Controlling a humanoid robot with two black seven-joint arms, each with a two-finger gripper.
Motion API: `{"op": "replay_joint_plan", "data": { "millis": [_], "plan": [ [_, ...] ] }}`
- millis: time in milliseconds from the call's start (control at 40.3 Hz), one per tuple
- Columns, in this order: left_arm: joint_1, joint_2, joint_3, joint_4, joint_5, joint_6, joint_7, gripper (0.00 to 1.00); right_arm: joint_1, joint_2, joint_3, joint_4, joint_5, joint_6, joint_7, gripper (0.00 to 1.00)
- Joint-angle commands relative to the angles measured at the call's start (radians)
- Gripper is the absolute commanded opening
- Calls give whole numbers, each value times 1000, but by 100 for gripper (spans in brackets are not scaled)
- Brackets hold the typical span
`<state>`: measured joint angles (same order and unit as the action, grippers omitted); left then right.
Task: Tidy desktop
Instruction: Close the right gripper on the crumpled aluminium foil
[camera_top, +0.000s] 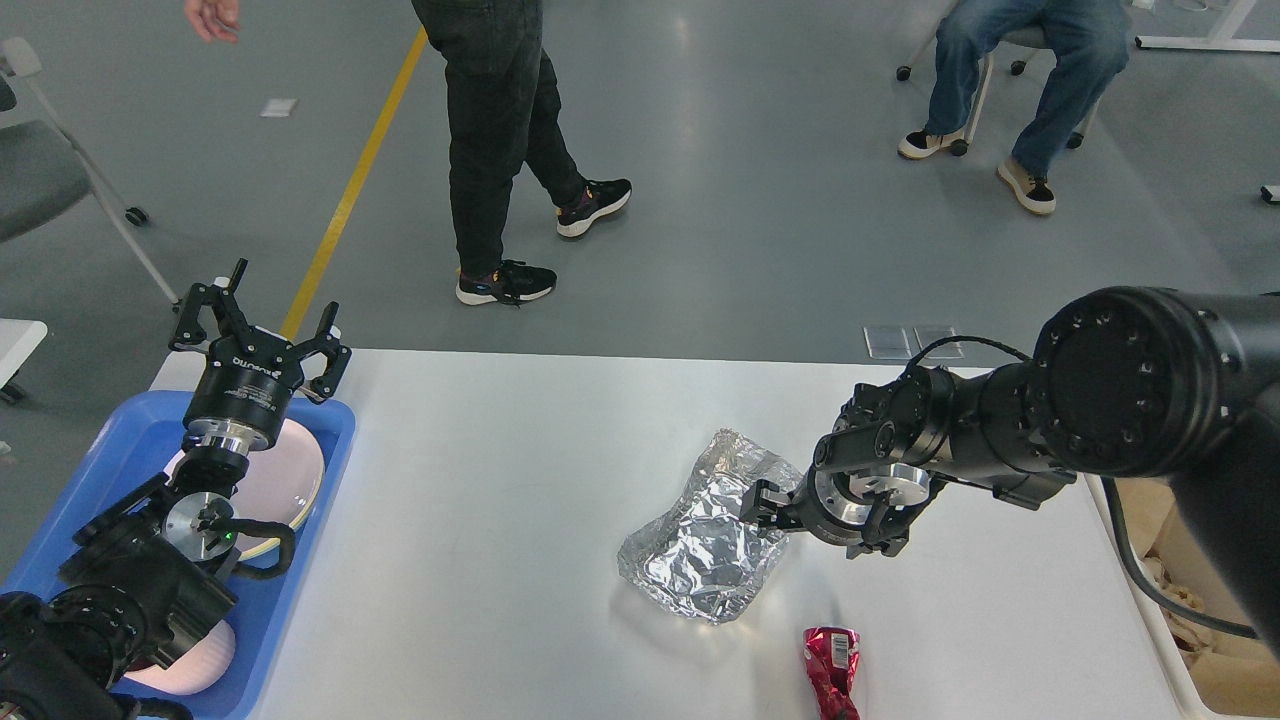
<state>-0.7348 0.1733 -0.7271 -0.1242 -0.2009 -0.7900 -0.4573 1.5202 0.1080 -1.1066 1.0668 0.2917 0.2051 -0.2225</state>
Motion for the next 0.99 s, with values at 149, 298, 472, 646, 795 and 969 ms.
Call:
{"op": "replay_joint_plan", "data": {
  "millis": [149,298,472,646,795,969],
  "plan": [
    [0,0,0,0,0,0,0,96,-52,2,36,-74,1,-7,0,95],
    [0,0,0,0,0,0,0,96,-61,2,36,-91,1,-7,0,92],
    [0,0,0,0,0,0,0,96,-64,4,37,-91,0,-6,0,80],
    [0,0,0,0,0,0,0,96,-81,6,37,-93,-5,-4,0,65],
    [0,0,0,0,0,0,0,96,-107,15,37,-107,-5,-3,0,56],
    [0,0,0,0,0,0,0,96,-118,16,37,-108,-5,-1,0,48]
  ]
}}
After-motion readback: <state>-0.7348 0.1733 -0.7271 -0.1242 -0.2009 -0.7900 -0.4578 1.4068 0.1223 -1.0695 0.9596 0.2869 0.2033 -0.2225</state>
